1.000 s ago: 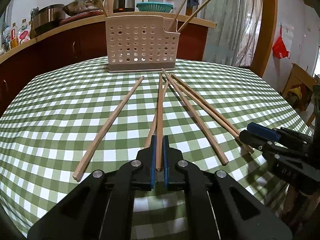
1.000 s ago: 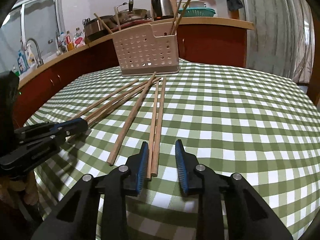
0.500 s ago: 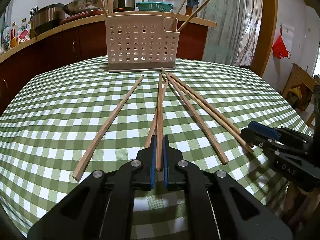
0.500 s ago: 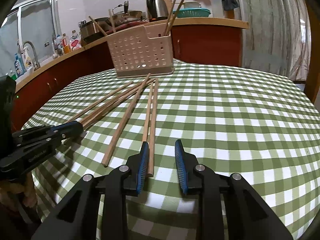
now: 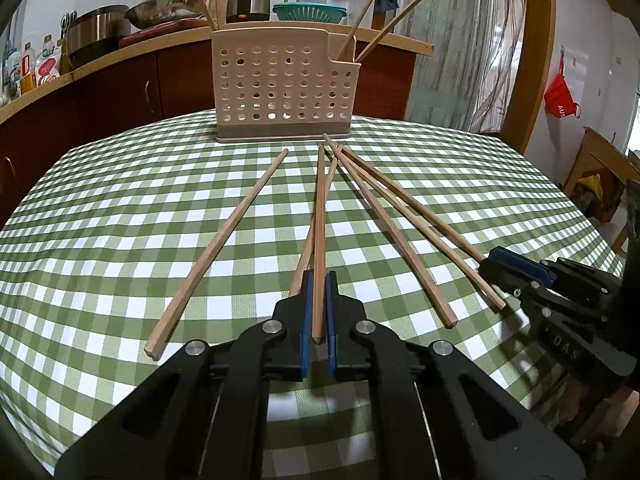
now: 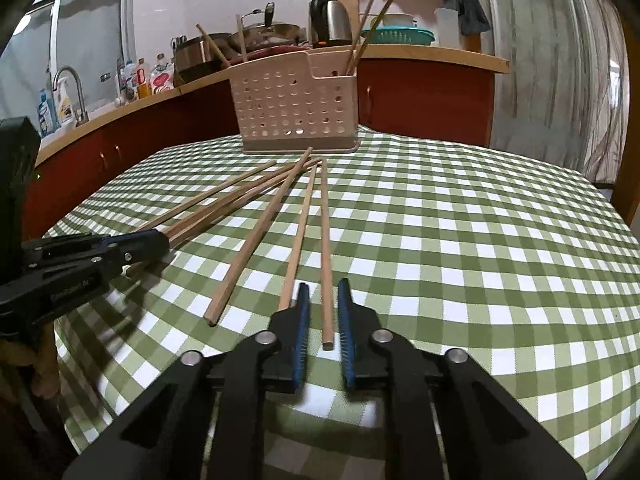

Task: Organize utensils
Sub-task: 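Close the left gripper on a chopstick while the right gripper closes on another, then lift both held chopsticks and lower them upright into the beige holder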

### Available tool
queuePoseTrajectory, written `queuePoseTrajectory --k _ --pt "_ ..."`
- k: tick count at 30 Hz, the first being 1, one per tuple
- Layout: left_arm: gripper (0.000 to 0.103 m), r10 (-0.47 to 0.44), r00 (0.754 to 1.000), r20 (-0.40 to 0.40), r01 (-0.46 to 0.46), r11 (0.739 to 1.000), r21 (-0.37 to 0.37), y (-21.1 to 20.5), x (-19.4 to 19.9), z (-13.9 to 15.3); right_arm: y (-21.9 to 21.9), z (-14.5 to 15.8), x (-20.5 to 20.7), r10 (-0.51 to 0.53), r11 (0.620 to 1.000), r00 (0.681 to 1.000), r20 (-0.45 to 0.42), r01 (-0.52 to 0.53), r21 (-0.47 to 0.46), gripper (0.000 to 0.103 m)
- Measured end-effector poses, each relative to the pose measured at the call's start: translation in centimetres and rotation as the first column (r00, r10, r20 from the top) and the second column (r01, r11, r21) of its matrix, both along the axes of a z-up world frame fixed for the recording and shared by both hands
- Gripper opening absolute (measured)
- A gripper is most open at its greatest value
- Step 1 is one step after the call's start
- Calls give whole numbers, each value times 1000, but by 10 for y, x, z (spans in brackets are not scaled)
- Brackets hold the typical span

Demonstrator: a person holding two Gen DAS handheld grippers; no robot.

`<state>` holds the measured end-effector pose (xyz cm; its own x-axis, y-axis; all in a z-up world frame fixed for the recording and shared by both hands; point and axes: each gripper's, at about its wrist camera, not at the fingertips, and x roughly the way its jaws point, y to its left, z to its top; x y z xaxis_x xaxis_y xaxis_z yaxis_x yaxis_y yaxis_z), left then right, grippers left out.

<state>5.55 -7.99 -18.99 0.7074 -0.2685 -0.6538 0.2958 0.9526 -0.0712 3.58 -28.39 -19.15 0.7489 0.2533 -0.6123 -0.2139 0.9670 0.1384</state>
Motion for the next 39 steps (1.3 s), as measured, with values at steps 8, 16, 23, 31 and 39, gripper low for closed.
queuePoseTrajectory --k 8,16,23,31,39 --pt "6 -3 1000 10 3 1000 -4 1 -2 2 -2 6 -3 -9 1000 1000 24 9 1 7" --pt "6 -5 998 62 6 1000 -11 3 -8 16 -4 30 -14 -25 1000 994 103 26 -11 7" --pt "6 0 990 140 3 1000 -18 7 -16 38 -14 57 -21 -45 999 985 168 45 2 7" --pt "6 11 968 252 -4 1000 -27 12 -27 72 -19 86 -30 -60 998 972 225 58 15 7" --pt "6 27 944 329 -10 999 -53 21 -36 104 -23 119 -40 -73 997 952 296 71 18 7"
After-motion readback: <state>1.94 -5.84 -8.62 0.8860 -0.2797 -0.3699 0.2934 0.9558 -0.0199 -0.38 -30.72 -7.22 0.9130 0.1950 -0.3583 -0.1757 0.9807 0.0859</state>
